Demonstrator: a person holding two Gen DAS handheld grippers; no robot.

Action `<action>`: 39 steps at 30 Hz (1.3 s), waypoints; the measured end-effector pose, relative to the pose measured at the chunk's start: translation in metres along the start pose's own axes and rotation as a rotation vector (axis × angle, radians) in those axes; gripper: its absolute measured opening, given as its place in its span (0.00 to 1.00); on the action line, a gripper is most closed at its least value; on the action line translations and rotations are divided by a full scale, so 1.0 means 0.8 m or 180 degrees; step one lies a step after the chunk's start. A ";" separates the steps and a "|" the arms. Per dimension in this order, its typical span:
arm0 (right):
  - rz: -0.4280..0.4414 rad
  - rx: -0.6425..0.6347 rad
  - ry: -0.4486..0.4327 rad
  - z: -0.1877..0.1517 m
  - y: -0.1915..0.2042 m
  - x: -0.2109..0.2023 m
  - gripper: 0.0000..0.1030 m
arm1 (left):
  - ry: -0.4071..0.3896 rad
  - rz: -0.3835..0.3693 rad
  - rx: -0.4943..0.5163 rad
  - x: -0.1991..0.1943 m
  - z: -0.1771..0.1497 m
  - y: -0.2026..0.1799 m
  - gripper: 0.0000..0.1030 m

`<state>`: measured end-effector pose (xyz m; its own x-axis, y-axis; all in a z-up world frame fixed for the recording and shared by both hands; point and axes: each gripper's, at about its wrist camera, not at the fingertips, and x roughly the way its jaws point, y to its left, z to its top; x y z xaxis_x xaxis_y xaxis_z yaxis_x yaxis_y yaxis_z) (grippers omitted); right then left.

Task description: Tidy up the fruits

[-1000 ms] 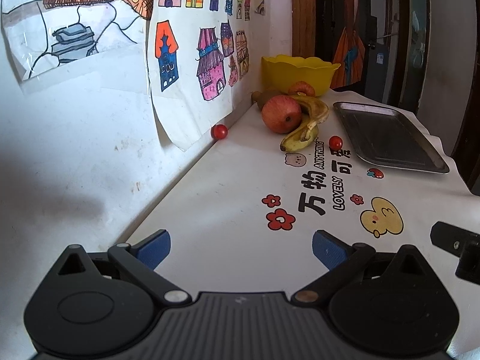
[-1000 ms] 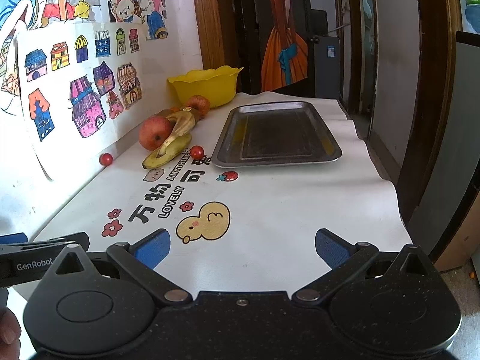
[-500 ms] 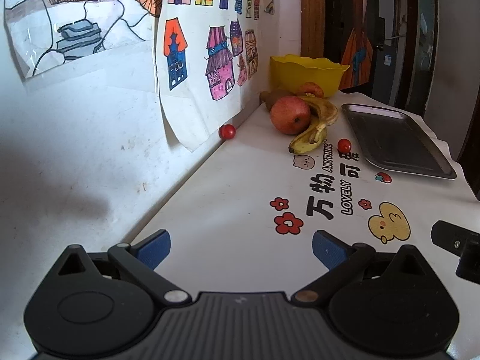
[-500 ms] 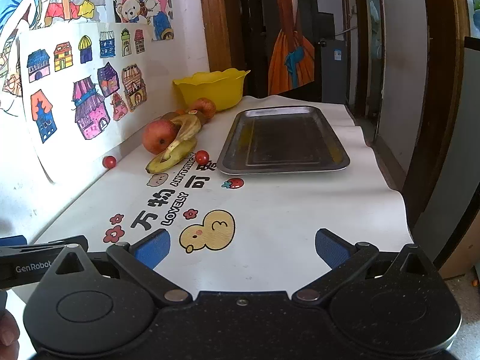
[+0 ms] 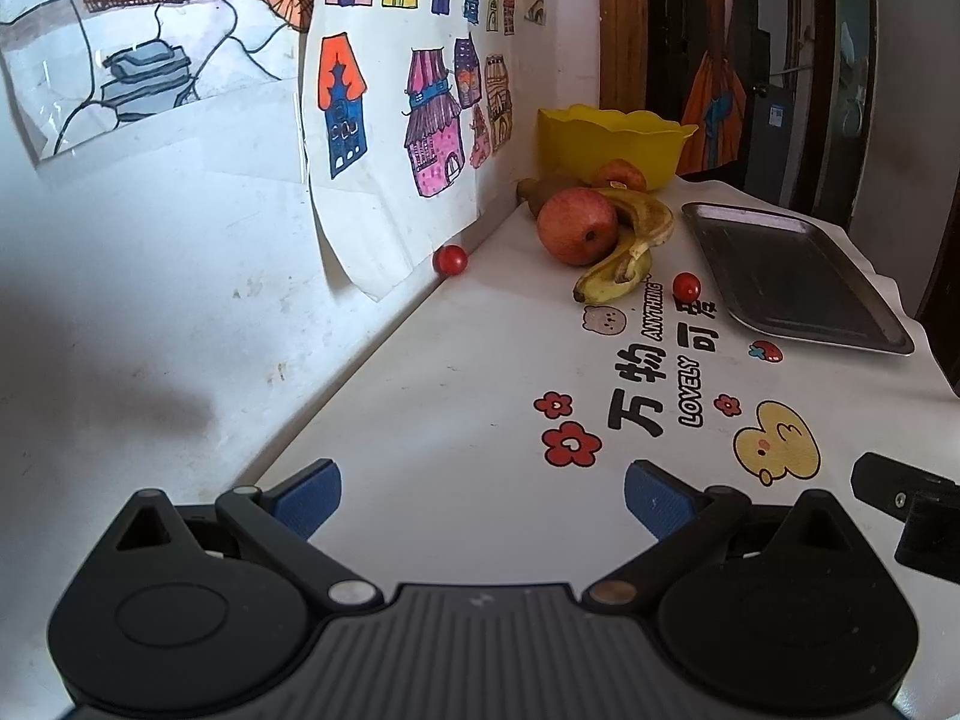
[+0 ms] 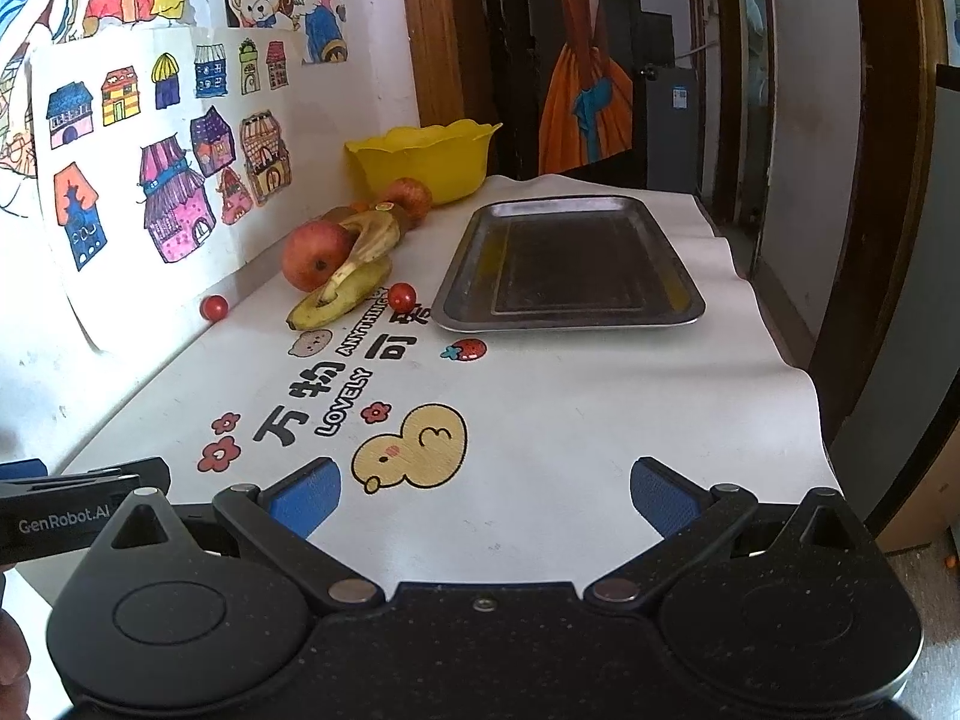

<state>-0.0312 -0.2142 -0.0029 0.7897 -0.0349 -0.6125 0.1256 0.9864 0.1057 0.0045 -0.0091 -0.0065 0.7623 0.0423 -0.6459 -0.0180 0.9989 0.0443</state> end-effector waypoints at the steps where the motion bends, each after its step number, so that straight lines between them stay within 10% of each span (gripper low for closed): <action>1: 0.0001 0.0000 0.0002 0.000 -0.001 0.000 0.99 | 0.0001 0.0001 0.0002 0.000 0.000 -0.001 0.99; 39: 0.0473 -0.0166 0.0176 0.088 -0.079 0.068 0.99 | 0.0302 0.0489 0.0009 0.063 0.100 -0.104 0.99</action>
<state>0.0461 -0.2896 0.0125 0.7628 0.1194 -0.6355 -0.0225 0.9871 0.1584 0.0963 -0.0921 0.0182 0.6862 0.1964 -0.7004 -0.1276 0.9804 0.1499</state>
